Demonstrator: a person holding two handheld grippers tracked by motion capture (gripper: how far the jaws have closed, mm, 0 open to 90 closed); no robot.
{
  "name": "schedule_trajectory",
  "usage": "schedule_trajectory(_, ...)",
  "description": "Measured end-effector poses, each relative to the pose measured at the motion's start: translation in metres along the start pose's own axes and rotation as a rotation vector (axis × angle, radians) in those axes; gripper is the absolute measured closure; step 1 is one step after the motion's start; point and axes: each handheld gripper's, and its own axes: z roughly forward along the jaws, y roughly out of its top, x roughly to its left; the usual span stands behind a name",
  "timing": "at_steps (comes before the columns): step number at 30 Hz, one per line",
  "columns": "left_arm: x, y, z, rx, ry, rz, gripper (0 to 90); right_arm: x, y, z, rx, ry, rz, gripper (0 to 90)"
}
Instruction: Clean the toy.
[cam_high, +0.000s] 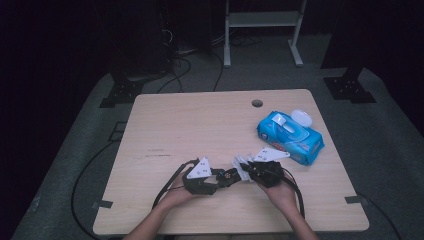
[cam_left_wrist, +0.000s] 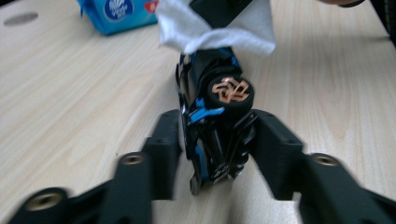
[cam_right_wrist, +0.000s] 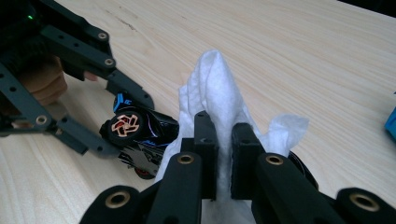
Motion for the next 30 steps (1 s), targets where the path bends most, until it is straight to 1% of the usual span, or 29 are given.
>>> schedule_trajectory(1, 0.0, 0.0, 0.0, 0.008, -0.002, -0.002, 46.7, -0.001, -0.001, 0.0, -0.003, 0.009, 0.011, 83.6)
schedule_trajectory(3, 0.0, 0.0, 0.0, 0.017, -0.001, 0.001, 46.5, -0.003, -0.002, -0.001, -0.008, 0.018, 0.031, 83.6)
schedule_trajectory(4, 0.0, 0.0, 0.001, 0.02, 0.001, 0.005, 47.4, -0.003, -0.002, -0.001, -0.007, 0.013, 0.027, 83.6)
schedule_trajectory(5, 0.0, 0.0, 0.001, 0.027, 0.003, 0.01, 48.8, -0.002, -0.001, -0.001, -0.006, 0.005, 0.023, 83.6)
schedule_trajectory(7, -0.001, 0.0, 0.003, 0.05, 0.001, 0.032, 56.8, 0.002, 0.0, 0.0, -0.002, -0.004, 0.011, 83.8)
schedule_trajectory(9, -0.001, 0.0, 0.004, 0.066, 0.018, 0.043, 56.9, 0.01, 0.002, 0.003, -0.008, 0.032, 0.002, 83.8)
schedule_trajectory(10, -0.001, 0.0, 0.004, 0.065, 0.019, 0.043, 57.2, 0.014, 0.004, 0.005, -0.012, 0.059, -0.001, 83.8)
schedule_trajectory(12, 0.0, -0.001, 0.004, 0.064, 0.018, 0.04, 57.7, 0.026, 0.006, 0.009, -0.017, 0.131, -0.017, 83.8)
schedule_trajectory(13, 0.0, -0.001, 0.004, 0.064, 0.017, 0.042, 57.8, 0.031, 0.007, 0.011, -0.011, 0.138, -0.038, 83.7)
schedule_trajectory(14, 0.0, -0.001, 0.004, 0.065, 0.018, 0.042, 57.8, 0.034, 0.008, 0.012, -0.009, 0.13, -0.062, 83.7)
schedule_trajectory(15, -0.001, -0.001, 0.004, 0.063, 0.02, 0.045, 57.8, 0.034, 0.008, 0.012, -0.009, 0.124, -0.069, 83.7)
schedule_trajectory(16, -0.001, -0.001, 0.003, 0.065, 0.023, 0.05, 57.8, 0.03, 0.007, 0.011, -0.01, 0.119, -0.057, 83.7)
schedule_trajectory(17, -0.001, -0.001, 0.003, 0.067, 0.024, 0.051, 57.9, 0.025, 0.006, 0.009, -0.009, 0.096, -0.044, 83.8)
schedule_trajectory(20, -0.001, -0.001, 0.003, 0.066, 0.019, 0.047, 57.8, 0.007, 0.002, 0.001, -0.001, 0.01, -0.016, 83.7)
schedule_trajectory(21, 0.0, -0.001, 0.004, 0.065, 0.012, 0.043, 57.8, 0.002, 0.0, -0.001, -0.001, 0.005, 0.006, 83.8)
schedule_trajectory(22, -0.001, -0.001, 0.004, 0.065, 0.011, 0.043, 57.8, 0.0, -0.001, -0.002, -0.006, 0.013, 0.023, 83.8)
schedule_trajectory(23, -0.001, -0.001, 0.004, 0.066, 0.011, 0.042, 57.8, 0.001, -0.001, -0.001, -0.007, 0.008, 0.021, 83.8)
schedule_trajectory(24, -0.001, -0.001, 0.004, 0.065, 0.008, 0.042, 57.8, 0.005, -0.001, 0.0, -0.006, 0.005, 0.007, 83.8)
schedule_trajectory(25, -0.001, -0.001, 0.004, 0.065, 0.005, 0.04, 57.8, 0.009, 0.001, 0.002, -0.011, 0.025, 0.001, 83.8)
schedule_trajectory(26, -0.001, -0.001, 0.004, 0.068, 0.003, 0.045, 57.8, 0.013, 0.002, 0.004, -0.018, 0.066, 0.003, 83.8)
schedule_trajectory(27, -0.002, 0.0, 0.004, 0.068, 0.003, 0.045, 57.8, 0.019, 0.004, 0.006, -0.016, 0.086, -0.014, 83.8)
schedule_trajectory(28, -0.002, 0.0, 0.004, 0.068, 0.002, 0.048, 57.8, 0.024, 0.005, 0.008, -0.014, 0.092, -0.036, 83.7)
schedule_trajectory(29, -0.002, 0.0, 0.004, 0.068, 0.001, 0.048, 57.8, 0.027, 0.006, 0.009, -0.012, 0.091, -0.051, 83.7)
schedule_trajectory(30, -0.002, -0.001, 0.004, 0.066, 0.001, 0.048, 57.8, 0.027, 0.007, 0.008, -0.006, 0.088, -0.058, 83.7)
